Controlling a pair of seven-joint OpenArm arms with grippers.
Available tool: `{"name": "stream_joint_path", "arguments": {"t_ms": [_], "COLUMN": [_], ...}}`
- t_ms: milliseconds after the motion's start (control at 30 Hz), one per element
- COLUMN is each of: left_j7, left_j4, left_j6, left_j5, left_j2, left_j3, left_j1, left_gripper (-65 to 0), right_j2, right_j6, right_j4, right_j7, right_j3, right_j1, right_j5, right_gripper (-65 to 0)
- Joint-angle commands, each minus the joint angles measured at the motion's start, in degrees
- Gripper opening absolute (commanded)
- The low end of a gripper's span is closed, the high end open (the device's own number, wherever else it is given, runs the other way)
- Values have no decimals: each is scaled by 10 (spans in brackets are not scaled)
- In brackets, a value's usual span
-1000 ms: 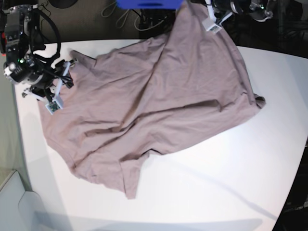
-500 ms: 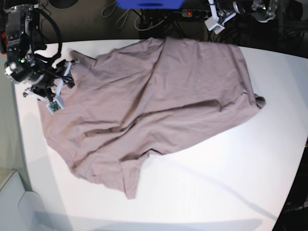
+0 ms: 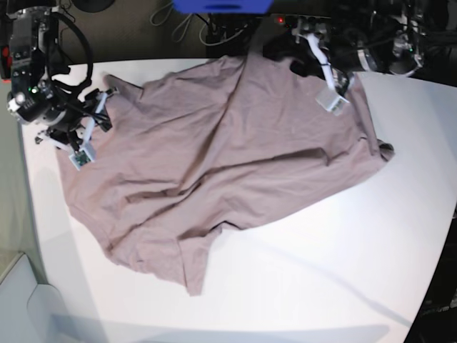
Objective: Layout the t-shirt on the table in an organized manner, then fold the t-shirt properly
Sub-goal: 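Release the shirt with the left gripper and move it to the shirt's side edge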
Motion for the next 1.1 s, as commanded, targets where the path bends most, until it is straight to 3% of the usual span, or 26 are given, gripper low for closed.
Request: {"name": "stream_joint_path", "arguments": {"t_ms": [0,167,400,833,1067], "left_j7": [-10,-9,-8,-13,-64], "left_j4": [6,-9,-130,-332,-352], "left_j6": [2,0,-4,2,-1], "left_j5": [-32,-52,-51,-44,65], "left_j2": [-6,-6,-5,11,48], "left_j3": [-34,-228,-421,-434,-432], "left_j1": [-11,-15,-20,-183,-244], "left_gripper": [-183,-183,-182,-203,-224], "right_j2": [7,7,7,-1,-1], "right_j6": [3,3,3,3,3], "right_j4": [8,8,8,8,8], "right_j7": [7,6,6,6,6], "right_j3": [4,4,4,3,3], "right_j1": [4,1,2,3,3], "right_j5": [4,4,4,4,4], "right_gripper": [-348,-348,-348,-348,-348]}}
